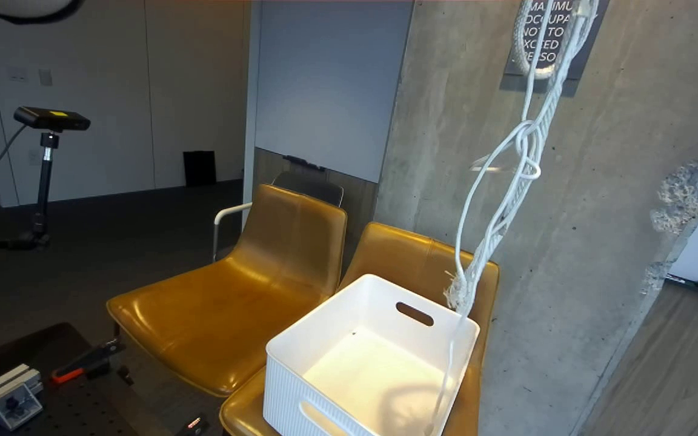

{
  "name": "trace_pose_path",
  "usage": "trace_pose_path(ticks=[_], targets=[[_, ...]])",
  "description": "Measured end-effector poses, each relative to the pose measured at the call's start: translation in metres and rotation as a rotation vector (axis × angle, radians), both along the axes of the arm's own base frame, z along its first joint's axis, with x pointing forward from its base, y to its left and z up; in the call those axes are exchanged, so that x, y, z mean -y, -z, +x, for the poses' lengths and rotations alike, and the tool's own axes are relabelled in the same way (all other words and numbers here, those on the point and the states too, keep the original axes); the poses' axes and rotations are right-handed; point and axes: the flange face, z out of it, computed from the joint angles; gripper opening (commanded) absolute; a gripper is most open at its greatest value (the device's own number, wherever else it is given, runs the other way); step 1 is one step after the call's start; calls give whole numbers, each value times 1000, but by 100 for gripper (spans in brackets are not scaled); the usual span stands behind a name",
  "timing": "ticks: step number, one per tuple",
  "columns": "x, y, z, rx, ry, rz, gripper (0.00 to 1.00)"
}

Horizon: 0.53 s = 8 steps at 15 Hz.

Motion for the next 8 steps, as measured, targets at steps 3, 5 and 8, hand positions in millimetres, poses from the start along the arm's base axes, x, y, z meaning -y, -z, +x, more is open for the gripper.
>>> trace_pose_path(ticks=[3,5,8], targets=[[1,32,21,-36,-28,79,4],[2,55,35,-71,-39,125,4],[0,87,52,-128,-48,182,4]])
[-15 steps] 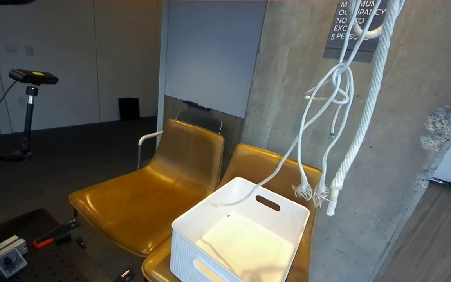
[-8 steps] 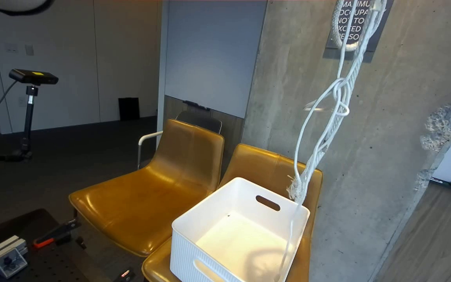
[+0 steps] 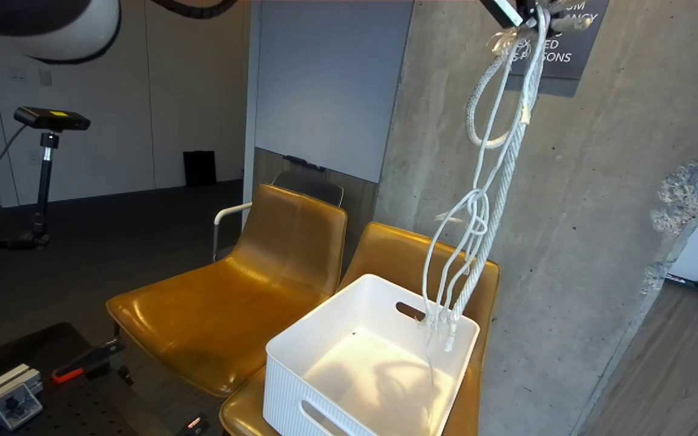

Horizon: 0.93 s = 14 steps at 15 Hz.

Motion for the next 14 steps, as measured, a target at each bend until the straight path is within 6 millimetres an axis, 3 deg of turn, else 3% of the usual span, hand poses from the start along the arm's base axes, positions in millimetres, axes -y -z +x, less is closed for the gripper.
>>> trace_pose_path(ticks=[7,14], targets=[[-24,70,35,-148,-15,125,4],[-38,179,69,-329,30,303,4]])
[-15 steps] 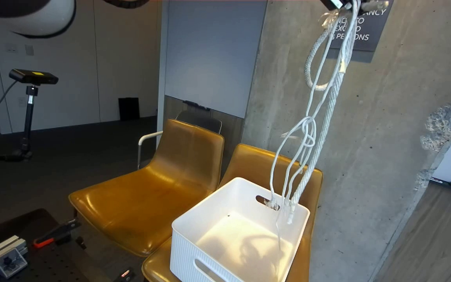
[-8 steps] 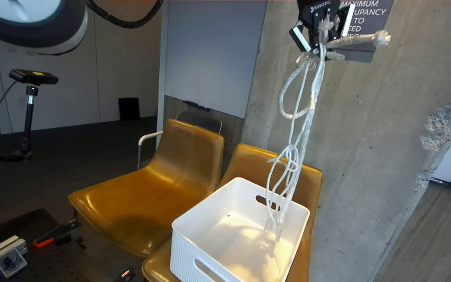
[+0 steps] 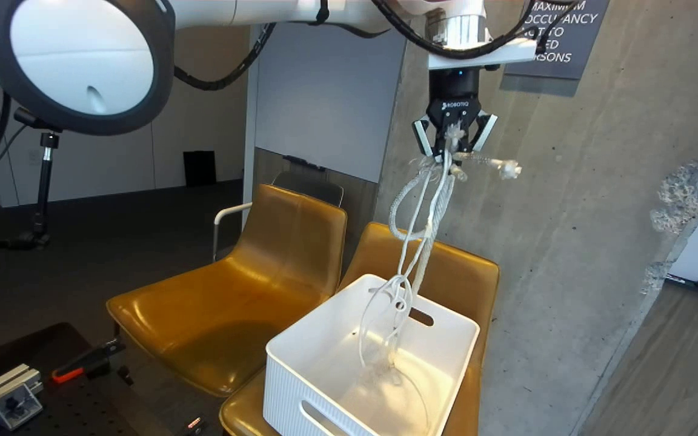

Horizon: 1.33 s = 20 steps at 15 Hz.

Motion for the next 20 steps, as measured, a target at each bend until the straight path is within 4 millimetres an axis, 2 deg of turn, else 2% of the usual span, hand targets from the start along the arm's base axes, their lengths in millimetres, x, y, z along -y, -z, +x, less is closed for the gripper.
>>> trace_pose_path(ticks=[4,7,14,20], targets=[[0,60,17,-48,45,63,4],[-3,94,26,-75,57,92,4],[-21,146,40,-129,63,113,4],[-26,190,43,-207,79,126,4]])
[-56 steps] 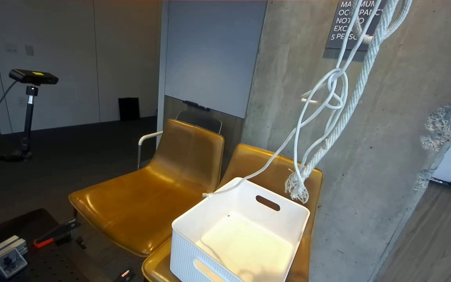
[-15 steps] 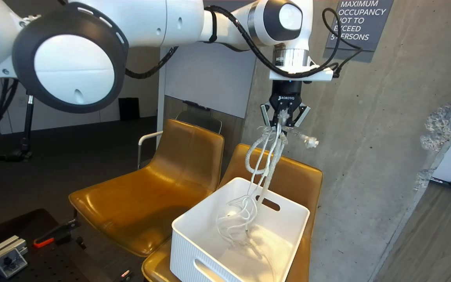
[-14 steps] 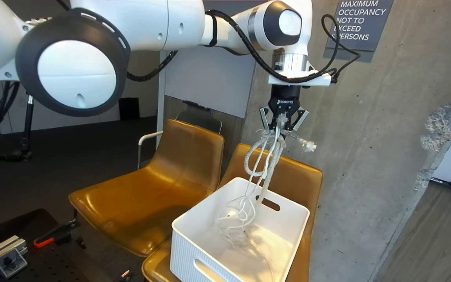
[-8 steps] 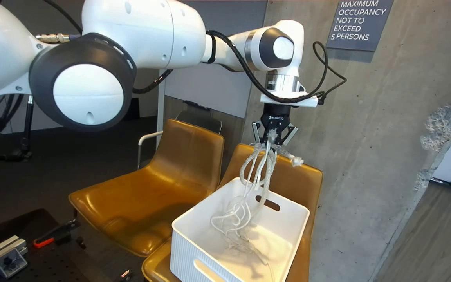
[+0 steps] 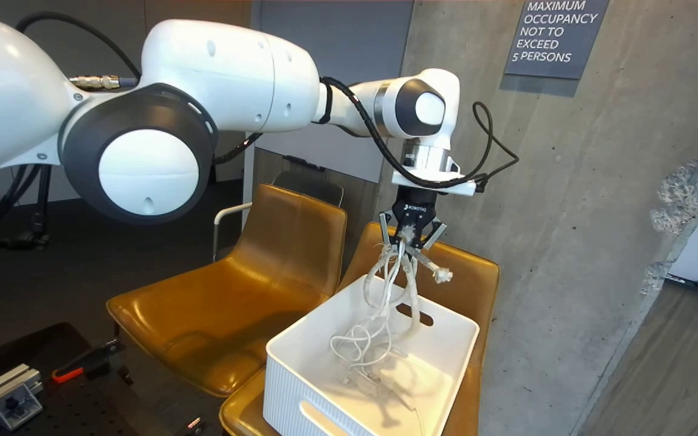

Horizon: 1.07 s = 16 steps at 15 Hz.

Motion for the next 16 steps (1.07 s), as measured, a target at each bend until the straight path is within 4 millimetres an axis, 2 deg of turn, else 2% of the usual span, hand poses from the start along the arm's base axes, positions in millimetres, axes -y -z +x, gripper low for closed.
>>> trace_pose_path(ticks=[4,7,16], targets=[[-4,29,-1,-60,0,7,4],[-10,41,-5,-124,-12,8,4],[-36,35,-23,-382,-142,-128,4]])
